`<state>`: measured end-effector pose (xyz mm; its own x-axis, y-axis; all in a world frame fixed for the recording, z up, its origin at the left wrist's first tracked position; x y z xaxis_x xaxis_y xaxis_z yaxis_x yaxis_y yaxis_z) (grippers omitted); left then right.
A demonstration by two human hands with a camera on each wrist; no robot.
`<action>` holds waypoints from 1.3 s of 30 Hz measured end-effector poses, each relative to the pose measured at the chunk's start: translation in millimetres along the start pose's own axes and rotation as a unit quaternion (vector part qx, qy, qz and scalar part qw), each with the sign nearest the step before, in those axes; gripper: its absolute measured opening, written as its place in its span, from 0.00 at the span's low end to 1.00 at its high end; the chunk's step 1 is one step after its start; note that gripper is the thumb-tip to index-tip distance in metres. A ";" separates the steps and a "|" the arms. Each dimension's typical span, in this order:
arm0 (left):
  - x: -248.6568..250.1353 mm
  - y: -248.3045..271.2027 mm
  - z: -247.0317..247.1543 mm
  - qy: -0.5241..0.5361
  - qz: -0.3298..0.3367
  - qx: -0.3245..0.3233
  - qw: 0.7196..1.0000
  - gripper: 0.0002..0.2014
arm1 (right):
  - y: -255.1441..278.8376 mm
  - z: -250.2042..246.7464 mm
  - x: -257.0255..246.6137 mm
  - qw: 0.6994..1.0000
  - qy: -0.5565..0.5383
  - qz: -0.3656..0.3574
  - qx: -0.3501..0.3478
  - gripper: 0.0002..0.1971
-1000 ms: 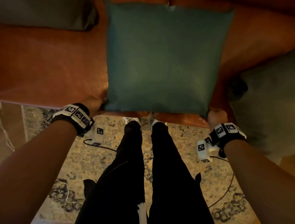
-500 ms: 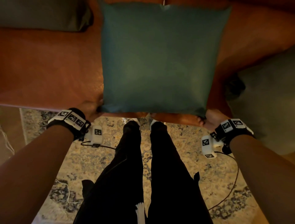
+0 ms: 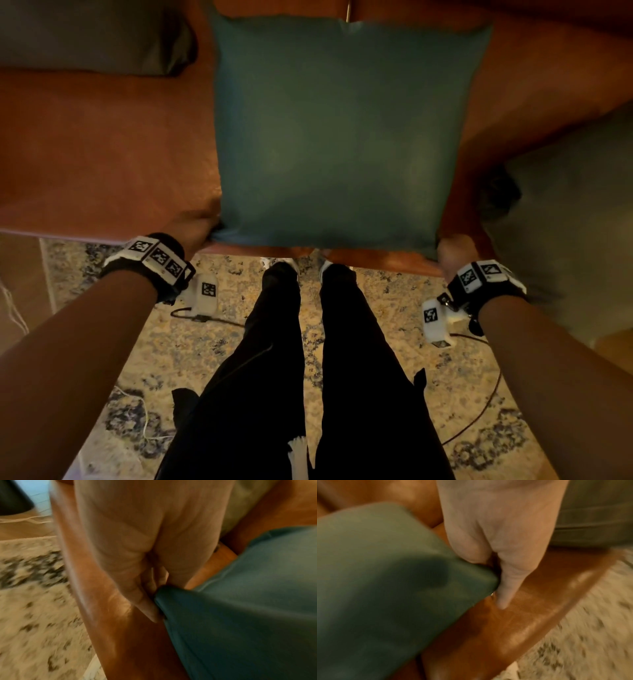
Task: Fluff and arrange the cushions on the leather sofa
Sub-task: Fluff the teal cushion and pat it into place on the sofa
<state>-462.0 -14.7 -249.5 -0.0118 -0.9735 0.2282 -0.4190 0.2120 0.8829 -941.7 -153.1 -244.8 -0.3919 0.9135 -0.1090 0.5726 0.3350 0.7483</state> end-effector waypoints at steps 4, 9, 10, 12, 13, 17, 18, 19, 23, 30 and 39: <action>29.8 -9.3 -5.8 -0.035 0.055 0.093 0.994 0.37 | 25.2 4.2 -24.3 0.998 -0.005 -0.057 0.013 0.34; 69.6 -19.9 5.4 0.087 0.134 0.059 0.985 0.43 | 57.3 18.9 -63.4 0.983 -0.101 -0.149 -0.026 0.40; 85.4 -1.4 17.7 0.151 0.117 0.017 0.981 0.43 | 61.1 18.5 -66.4 0.982 -0.100 -0.160 -0.026 0.39; 99.8 28.7 34.2 0.202 0.118 -0.059 0.971 0.41 | 60.0 14.2 -58.7 0.982 -0.092 -0.161 -0.026 0.39; 97.3 40.7 40.0 0.212 0.116 -0.087 0.967 0.40 | 60.4 10.9 -51.2 0.984 -0.082 -0.153 -0.026 0.40; 40.4 60.0 48.0 0.206 0.065 -0.052 0.975 0.45 | 68.3 -7.0 1.6 0.994 -0.035 -0.097 -0.039 0.49; 26.1 60.7 49.5 0.209 0.075 -0.033 0.974 0.45 | 71.8 -8.8 8.3 0.993 -0.028 -0.102 -0.046 0.50; 15.3 59.8 52.8 0.206 0.081 -0.029 0.975 0.43 | 75.0 -9.7 10.3 0.991 -0.023 -0.123 -0.039 0.47; 1.3 50.1 62.7 0.199 0.072 -0.047 0.976 0.41 | 102.3 -0.4 -28.7 0.933 0.045 -0.350 0.073 0.38; 31.9 50.9 48.3 0.180 0.042 -0.040 0.982 0.14 | 163.6 90.2 -92.0 0.734 0.274 -0.599 0.168 0.37; 165.1 61.9 39.1 -0.156 0.444 0.178 0.864 0.40 | 140.0 138.7 -72.9 0.718 0.316 -0.583 0.211 0.36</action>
<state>-525.4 -165.6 -173.3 -0.6938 -0.4278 0.5793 -0.3711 0.9018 0.2216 -733.1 -140.8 -222.8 -0.9541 -0.2883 -0.0813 -0.2961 0.9488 0.1102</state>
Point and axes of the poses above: each hand's wrist, its own y-axis away from the middle knuckle, its own z-axis out of the palm, x = y × z, the point moved 6 cm from there along -y, towards the middle knuckle, and after that the axes turned 7 degrees about x, right-handed, at the moved point
